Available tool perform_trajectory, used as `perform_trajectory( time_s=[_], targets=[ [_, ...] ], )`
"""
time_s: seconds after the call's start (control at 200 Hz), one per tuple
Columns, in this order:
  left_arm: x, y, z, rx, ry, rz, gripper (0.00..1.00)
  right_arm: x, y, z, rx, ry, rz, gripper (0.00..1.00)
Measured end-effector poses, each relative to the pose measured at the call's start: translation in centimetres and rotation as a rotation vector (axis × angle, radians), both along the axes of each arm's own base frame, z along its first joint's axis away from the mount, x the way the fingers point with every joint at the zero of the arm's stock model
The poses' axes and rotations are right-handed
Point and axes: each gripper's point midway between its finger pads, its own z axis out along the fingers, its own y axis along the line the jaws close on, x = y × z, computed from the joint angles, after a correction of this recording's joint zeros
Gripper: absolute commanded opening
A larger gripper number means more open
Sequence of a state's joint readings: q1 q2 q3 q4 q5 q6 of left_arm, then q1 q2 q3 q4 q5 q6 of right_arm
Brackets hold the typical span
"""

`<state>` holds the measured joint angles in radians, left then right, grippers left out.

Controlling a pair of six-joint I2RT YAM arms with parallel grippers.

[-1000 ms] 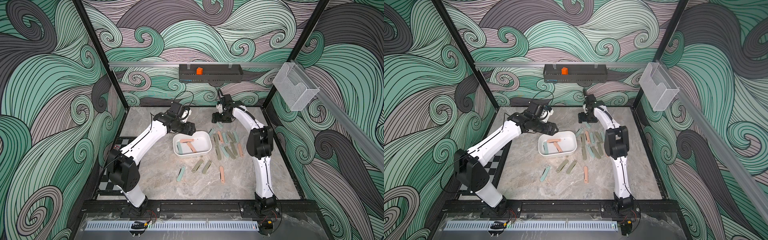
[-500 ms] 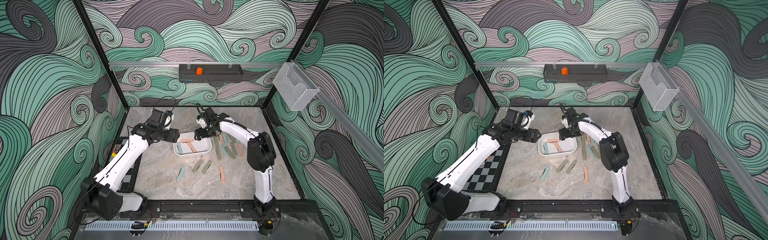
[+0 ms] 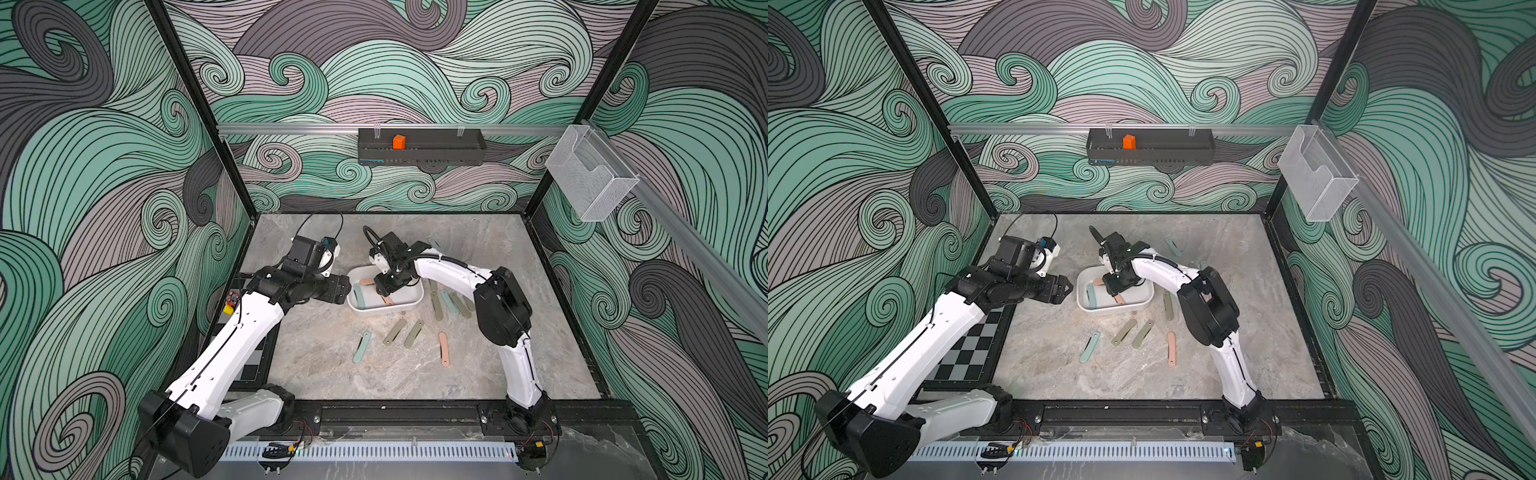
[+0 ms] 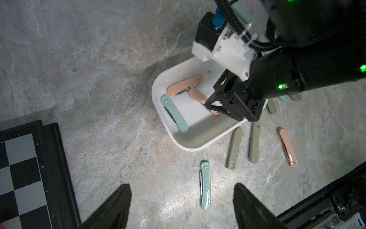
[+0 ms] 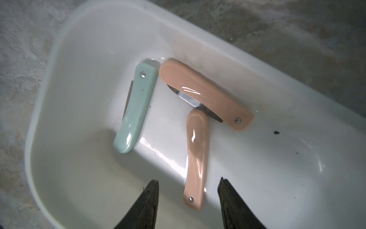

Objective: Take the fruit knife out of the storage box
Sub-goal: Place the fruit knife at the center of the board, then pick up the fruit knife from the storage box.

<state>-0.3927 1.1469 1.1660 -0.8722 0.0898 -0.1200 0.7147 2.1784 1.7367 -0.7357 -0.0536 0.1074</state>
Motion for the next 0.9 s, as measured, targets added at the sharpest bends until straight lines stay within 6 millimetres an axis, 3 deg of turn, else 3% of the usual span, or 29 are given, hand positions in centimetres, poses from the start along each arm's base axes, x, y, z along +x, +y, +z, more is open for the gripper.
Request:
perform_trajectory(
  time_s=[0.19,0.51,0.9],
  targets=[
    [-0.8,0.2,0.9,-0.027,-0.028,0.005,0.82,-0.4,0.5,-2.8,-0.047,0.025,0.015,0.49],
    [-1.2,0.3,1.0,-0.043,-0.028,0.012,0.81,1.5,1.3,-3.0,-0.067,-0.023,0.011,0.23],
    [-1.5,0.5,1.2,-0.042,-0.028,0.012,0.81,2.1,0.8,-2.5,-0.109,-0.04,0.006,0.19]
  ],
)
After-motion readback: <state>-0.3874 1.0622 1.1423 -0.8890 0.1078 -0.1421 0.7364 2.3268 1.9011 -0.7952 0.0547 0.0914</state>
